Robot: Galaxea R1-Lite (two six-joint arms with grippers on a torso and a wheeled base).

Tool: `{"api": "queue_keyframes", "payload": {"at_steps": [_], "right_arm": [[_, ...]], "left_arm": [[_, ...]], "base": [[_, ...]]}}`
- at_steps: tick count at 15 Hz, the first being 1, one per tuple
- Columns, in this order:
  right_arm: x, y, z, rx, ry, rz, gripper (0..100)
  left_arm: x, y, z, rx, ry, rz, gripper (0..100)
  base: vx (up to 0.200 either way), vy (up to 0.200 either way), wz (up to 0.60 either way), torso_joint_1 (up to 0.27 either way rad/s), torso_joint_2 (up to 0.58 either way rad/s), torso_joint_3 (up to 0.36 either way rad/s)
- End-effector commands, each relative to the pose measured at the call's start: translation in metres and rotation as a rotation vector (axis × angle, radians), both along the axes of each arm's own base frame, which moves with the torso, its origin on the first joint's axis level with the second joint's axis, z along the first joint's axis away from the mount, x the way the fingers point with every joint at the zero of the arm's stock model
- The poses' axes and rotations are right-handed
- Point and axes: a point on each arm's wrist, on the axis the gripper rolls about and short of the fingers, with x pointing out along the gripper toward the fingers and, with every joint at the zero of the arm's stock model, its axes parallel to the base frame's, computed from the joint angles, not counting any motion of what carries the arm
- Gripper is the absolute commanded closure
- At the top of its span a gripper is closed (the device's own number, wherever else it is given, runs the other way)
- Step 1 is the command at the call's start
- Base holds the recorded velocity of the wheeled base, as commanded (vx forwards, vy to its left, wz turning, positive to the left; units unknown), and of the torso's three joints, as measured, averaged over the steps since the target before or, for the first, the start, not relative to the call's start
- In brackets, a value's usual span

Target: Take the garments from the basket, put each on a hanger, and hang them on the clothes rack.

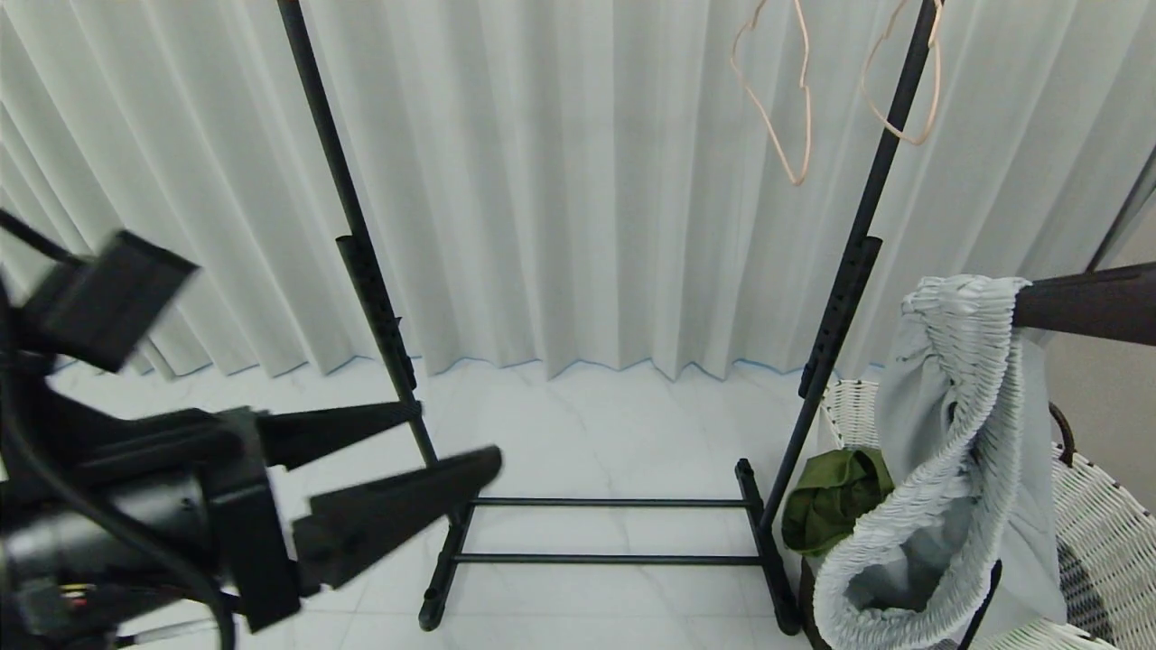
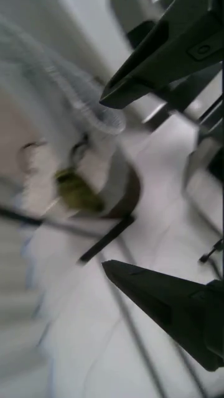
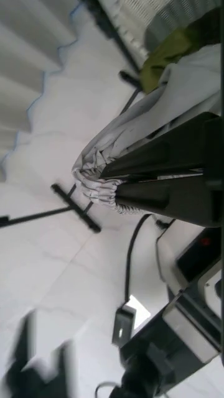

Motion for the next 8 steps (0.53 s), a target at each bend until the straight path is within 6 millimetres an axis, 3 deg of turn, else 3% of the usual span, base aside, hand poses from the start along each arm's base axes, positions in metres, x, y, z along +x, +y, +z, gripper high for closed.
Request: {"api": "queue_keyframes", "payload": {"at_steps": [1, 4, 8], "right_arm": [[0.004, 0.006, -0.005, 0.004, 0.009, 0.026, 100], [0.008, 0.012, -0.013, 0.022, 0.01, 0.061, 100], [0.006, 0.011, -0.019, 0.051, 0.032, 0.083, 100]], "left_arm": [[0.018, -0.053, -0.039, 0.122, 0.159, -0.133, 0], [0.015, -0.094, -0.06, 0.102, 0.276, -0.212, 0], [0.02, -0.142, -0.083, 0.067, 0.268, -0.206, 0]], "base": [[0.0, 0.0, 0.0, 0.0, 0.0, 0.0], [0.0, 0.0, 0.0, 0.0, 0.0, 0.0], [0.0, 0.0, 0.0, 0.0, 0.0, 0.0]]}}
